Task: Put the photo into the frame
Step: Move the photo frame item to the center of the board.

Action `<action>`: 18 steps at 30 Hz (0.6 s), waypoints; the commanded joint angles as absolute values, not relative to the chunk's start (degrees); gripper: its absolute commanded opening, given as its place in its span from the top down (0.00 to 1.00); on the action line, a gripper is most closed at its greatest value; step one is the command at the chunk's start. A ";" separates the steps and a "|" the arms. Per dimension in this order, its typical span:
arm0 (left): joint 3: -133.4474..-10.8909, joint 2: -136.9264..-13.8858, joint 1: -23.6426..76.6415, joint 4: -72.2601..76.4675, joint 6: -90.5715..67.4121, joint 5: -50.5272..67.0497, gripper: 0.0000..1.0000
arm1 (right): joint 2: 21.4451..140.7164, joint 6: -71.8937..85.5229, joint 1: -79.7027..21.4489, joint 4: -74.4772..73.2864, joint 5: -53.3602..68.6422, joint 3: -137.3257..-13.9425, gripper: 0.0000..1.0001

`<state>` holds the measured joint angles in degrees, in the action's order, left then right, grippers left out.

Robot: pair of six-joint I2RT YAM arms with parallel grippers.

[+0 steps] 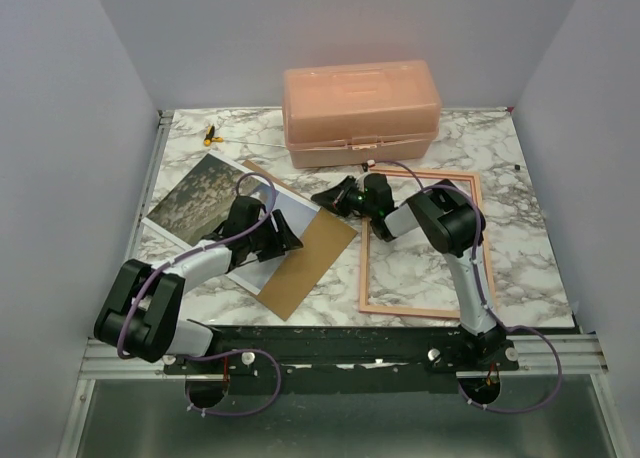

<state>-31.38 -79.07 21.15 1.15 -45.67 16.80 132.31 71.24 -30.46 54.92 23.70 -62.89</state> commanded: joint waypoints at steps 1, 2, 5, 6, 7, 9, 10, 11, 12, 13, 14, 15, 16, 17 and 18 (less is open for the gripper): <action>-29.36 -76.32 22.58 -4.98 -43.68 15.79 0.33 | 134.03 70.06 -31.24 50.67 23.32 -59.87 0.99; -29.18 -74.97 22.75 -4.92 -43.65 15.57 0.31 | 133.67 69.88 -31.29 50.51 23.21 -59.62 0.99; -28.46 -69.48 22.96 -5.38 -43.75 14.80 0.25 | 131.61 69.52 -31.21 50.12 22.69 -58.34 0.99; -28.40 -67.53 22.98 -5.85 -43.77 14.50 0.23 | 130.74 69.48 -31.17 50.10 22.42 -57.46 0.99; -28.30 -65.11 23.03 -6.35 -43.76 13.97 0.21 | 129.26 69.37 -31.20 50.02 22.26 -56.78 0.99; -28.32 -60.27 23.03 -7.97 -43.75 12.93 0.18 | 126.11 68.85 -31.18 49.16 21.91 -54.98 0.99; -28.47 -57.58 23.03 -8.96 -43.77 12.38 0.16 | 124.07 68.45 -31.16 48.14 21.72 -54.04 0.99; -28.77 -55.28 23.09 -9.98 -43.79 11.81 0.15 | 122.29 67.82 -31.16 47.28 21.48 -53.23 0.99; -29.10 -52.83 23.11 -11.16 -43.90 11.13 0.14 | 119.93 67.33 -31.16 46.14 21.22 -52.20 0.99; -29.50 -50.87 23.10 -12.28 -44.09 10.58 0.14 | 117.92 66.65 -31.16 44.86 20.84 -51.14 0.99; -30.03 -48.74 23.12 -13.29 -44.23 10.15 0.13 | 115.30 66.23 -31.19 43.15 20.22 -49.71 0.99; -30.66 -47.19 23.13 -15.13 -44.52 9.56 0.13 | 112.76 65.76 -31.19 40.96 19.18 -48.11 0.99; -31.70 -45.52 23.11 -16.78 -44.78 9.04 0.13 | 109.88 65.20 -31.20 39.39 18.56 -46.81 0.99; -32.54 -44.23 23.12 -18.54 -45.04 8.94 0.13 | 107.05 64.52 -31.15 37.73 17.99 -45.06 0.99; -33.50 -42.70 23.12 -19.65 -45.13 8.99 0.13 | 104.51 63.87 -31.17 36.12 17.45 -43.64 0.99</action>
<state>-29.50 -47.79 22.85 -11.90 -44.62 12.14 113.93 67.57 -30.81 43.88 20.75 -48.03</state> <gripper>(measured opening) 0.867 0.027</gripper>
